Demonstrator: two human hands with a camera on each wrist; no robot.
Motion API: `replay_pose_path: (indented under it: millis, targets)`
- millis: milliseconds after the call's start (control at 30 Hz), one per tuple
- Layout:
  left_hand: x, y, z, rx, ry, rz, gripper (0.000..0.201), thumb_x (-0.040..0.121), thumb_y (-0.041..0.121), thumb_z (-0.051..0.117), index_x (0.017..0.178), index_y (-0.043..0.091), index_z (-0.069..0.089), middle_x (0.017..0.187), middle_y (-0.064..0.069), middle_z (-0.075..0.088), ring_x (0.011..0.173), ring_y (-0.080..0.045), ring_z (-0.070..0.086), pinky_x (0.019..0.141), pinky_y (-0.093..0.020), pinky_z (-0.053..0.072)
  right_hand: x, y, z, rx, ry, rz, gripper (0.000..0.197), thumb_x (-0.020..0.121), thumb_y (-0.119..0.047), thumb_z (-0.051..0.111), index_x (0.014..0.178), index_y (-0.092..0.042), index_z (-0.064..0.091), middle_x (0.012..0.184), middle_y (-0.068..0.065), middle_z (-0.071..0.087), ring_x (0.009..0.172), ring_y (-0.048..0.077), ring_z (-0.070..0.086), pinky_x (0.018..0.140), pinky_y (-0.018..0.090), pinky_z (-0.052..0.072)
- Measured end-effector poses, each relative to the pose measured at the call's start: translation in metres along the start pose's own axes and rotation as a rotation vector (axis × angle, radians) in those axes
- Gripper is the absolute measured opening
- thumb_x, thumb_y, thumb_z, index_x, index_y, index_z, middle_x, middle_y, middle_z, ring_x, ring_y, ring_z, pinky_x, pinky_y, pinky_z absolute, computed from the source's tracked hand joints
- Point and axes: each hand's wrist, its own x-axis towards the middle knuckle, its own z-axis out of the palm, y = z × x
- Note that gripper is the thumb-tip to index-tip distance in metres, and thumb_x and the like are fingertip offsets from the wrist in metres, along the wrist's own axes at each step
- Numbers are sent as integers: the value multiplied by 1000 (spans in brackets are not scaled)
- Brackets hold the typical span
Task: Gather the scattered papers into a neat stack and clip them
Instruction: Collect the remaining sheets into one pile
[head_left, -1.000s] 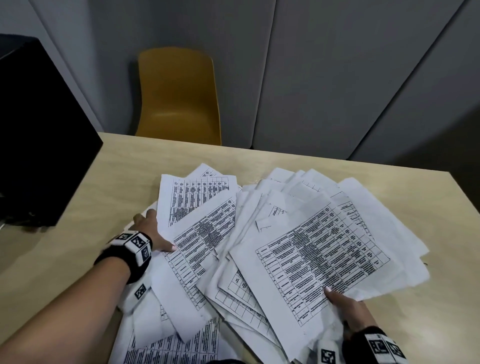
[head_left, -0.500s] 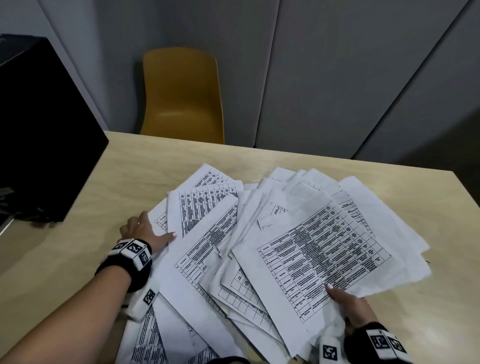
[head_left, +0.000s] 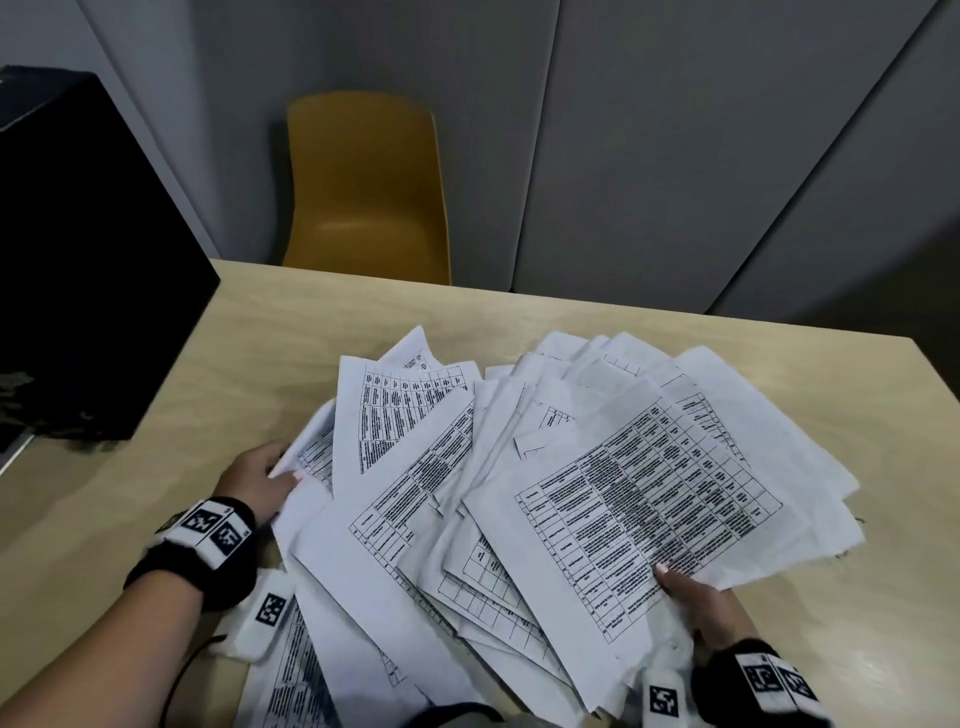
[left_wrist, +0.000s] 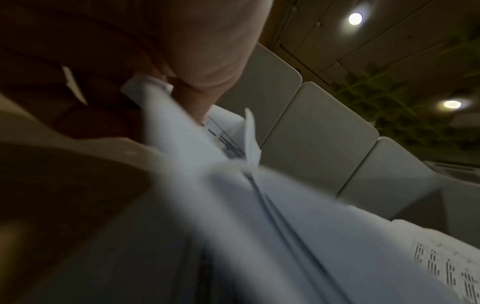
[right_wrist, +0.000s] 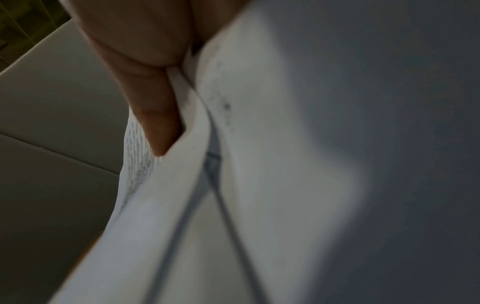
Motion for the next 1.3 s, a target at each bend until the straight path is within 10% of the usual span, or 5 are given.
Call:
replay_pose_path:
  millis: [200,367,633,867,1300]
  targets:
    - [-23,-19,5,-98,-124,-101,10,81,8,66,89,12,62,91,-17,69,82,-30,63,76,-39,50,-2,-1,0,-24,-18,-15,29,82,-21,65,83,7,57,48,20,64,37,32,60,51,30,48]
    - [-34,-4,10,-155,196,-322,90,72,42,74,143,18,22,143,-17,38,128,-36,40,105,-42,35,-1,-1,-1,-13,-21,-28,24,83,-18,64,83,5,56,45,19,63,34,31,59,37,29,49]
    - [-66,-3,39,-694,146,-363,123,47,22,91,139,39,11,141,4,36,119,-27,50,96,-43,44,6,3,-3,-5,-30,4,30,80,-22,67,84,6,58,51,22,64,39,32,59,51,33,50]
    - [-90,9,55,-869,-221,-345,34,76,0,69,109,2,63,109,-22,68,102,-35,64,96,-49,46,9,4,-3,-8,-26,19,37,73,-24,72,91,6,59,58,24,65,44,33,61,55,37,52]
    - [-77,10,70,-803,-36,-435,26,78,-2,66,103,-3,63,108,-25,65,98,-36,63,94,-50,47,2,2,-2,-53,26,-34,38,74,-19,73,92,11,59,59,25,66,49,34,62,60,39,52]
